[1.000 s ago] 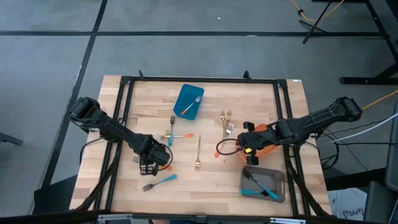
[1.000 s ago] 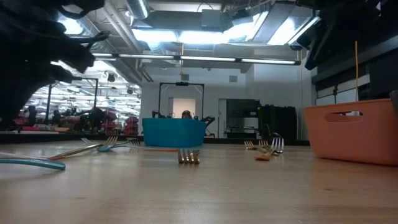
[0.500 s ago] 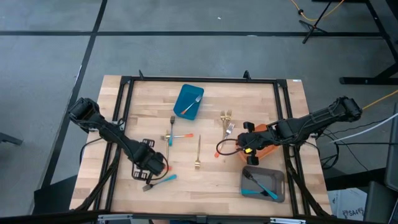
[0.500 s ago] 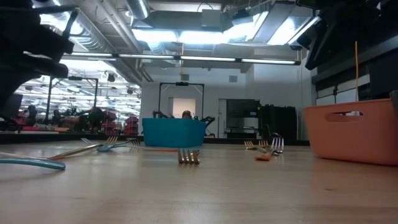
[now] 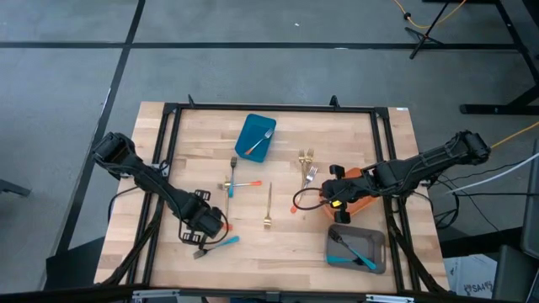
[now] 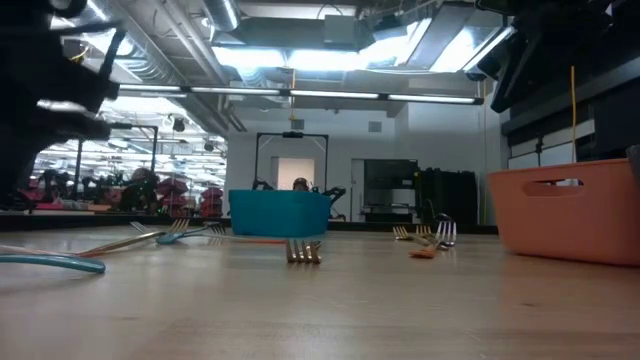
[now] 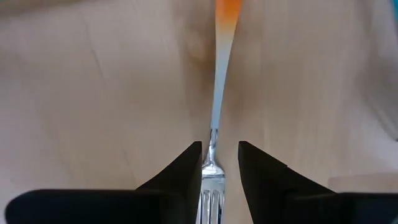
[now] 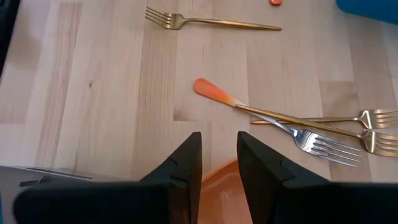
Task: Sort silverware by color (type)
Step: Put the bottom orange fork into the blue bin
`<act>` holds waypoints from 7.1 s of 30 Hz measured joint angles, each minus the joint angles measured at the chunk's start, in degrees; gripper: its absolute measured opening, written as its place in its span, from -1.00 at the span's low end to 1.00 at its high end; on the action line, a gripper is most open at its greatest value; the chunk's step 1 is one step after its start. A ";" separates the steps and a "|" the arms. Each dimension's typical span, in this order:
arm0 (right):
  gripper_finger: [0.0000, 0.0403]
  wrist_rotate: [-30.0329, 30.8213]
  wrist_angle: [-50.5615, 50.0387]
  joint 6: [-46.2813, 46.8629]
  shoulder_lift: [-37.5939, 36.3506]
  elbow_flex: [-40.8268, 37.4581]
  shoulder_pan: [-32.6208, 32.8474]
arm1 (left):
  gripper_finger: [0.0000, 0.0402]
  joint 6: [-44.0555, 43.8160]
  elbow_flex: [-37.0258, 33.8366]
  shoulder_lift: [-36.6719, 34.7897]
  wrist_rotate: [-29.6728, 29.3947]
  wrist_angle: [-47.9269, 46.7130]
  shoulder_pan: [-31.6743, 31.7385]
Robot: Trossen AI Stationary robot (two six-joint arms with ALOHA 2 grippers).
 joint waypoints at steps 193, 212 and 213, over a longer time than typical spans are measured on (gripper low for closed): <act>-0.54 0.24 0.48 0.00 0.02 0.00 0.00 | -0.94 13.52 8.04 0.00 -18.60 41.76 33.01; -0.54 0.70 0.48 -0.02 0.02 0.00 0.00 | -0.94 13.48 8.04 0.00 -13.23 47.54 36.33; -0.54 0.70 0.50 -0.02 0.02 0.00 0.00 | -0.94 13.49 8.04 0.00 -12.48 49.62 36.01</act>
